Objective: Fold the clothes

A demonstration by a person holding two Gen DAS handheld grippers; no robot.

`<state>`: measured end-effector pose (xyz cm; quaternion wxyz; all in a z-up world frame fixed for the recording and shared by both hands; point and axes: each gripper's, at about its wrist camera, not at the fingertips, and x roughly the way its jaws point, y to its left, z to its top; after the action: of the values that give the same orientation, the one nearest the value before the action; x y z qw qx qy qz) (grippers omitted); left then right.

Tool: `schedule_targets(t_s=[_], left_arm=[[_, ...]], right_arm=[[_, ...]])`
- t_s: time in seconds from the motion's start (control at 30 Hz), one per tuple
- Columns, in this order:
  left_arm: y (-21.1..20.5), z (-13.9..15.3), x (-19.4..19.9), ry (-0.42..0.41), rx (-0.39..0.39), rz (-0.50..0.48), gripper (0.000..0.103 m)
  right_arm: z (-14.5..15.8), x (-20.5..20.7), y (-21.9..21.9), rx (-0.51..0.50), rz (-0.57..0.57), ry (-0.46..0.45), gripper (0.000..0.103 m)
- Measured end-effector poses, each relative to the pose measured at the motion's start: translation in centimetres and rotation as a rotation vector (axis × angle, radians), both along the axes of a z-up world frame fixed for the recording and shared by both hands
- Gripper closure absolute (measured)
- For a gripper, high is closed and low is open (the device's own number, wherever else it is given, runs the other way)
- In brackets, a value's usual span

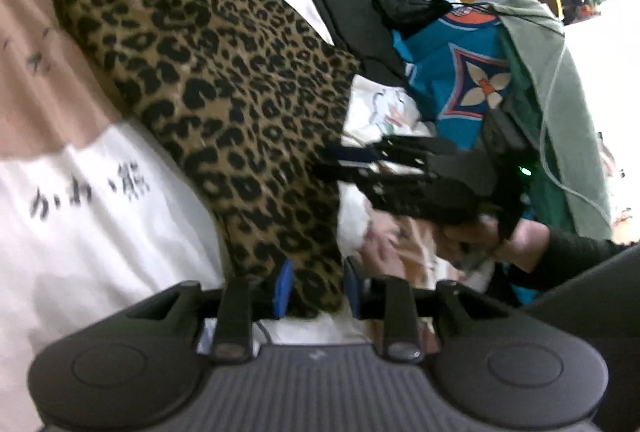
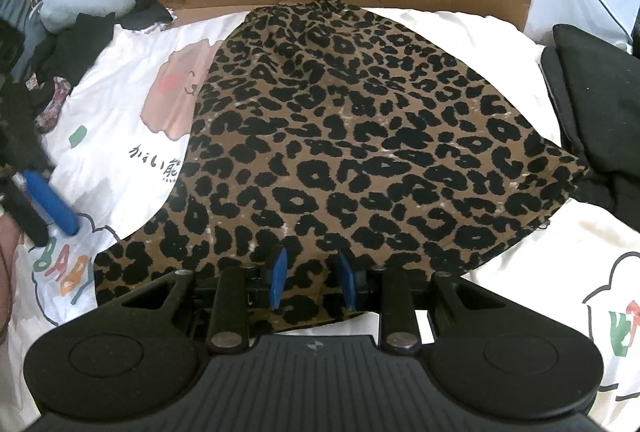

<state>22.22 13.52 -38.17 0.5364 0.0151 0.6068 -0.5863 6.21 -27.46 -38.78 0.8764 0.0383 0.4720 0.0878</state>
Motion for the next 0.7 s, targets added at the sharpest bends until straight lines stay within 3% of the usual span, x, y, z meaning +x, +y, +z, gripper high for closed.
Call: schedule_targets(t_s=[0.17, 0.27, 0.33, 0.47, 0.6, 0.7], left_arm=[[-1.4, -0.9, -1.0, -0.143, 0.023, 0.004, 0.074], [-1.7, -0.8, -2.5, -0.278, -0.001, -0.036, 0.074], [-1.7, -1.0, -3.3, -0.314, -0.008, -0.067, 0.073], [-1.6, -2.6, -4.4, -0.346, 0.051, -0.080, 0.074], [-0.9, -3.0, -6.3, -0.433, 0.064, -0.148, 0.071], [-0.5, -2.8, -6.7, -0.442, 0.059, -0.170, 0.070]], right_arm=[[-0.1, -0.2, 0.7, 0.003, 0.012, 0.004, 0.068], [-0.2, -0.2, 0.9, 0.007, 0.019, 0.010, 0.068], [-0.3, -0.3, 1.2, 0.000, 0.029, 0.013, 0.068], [-0.6, -0.5, 1.7, -0.025, 0.045, 0.020, 0.067], [-0.8, -0.5, 1.8, -0.035, 0.052, 0.025, 0.067], [-0.9, -0.6, 1.7, -0.043, 0.055, 0.029, 0.067]])
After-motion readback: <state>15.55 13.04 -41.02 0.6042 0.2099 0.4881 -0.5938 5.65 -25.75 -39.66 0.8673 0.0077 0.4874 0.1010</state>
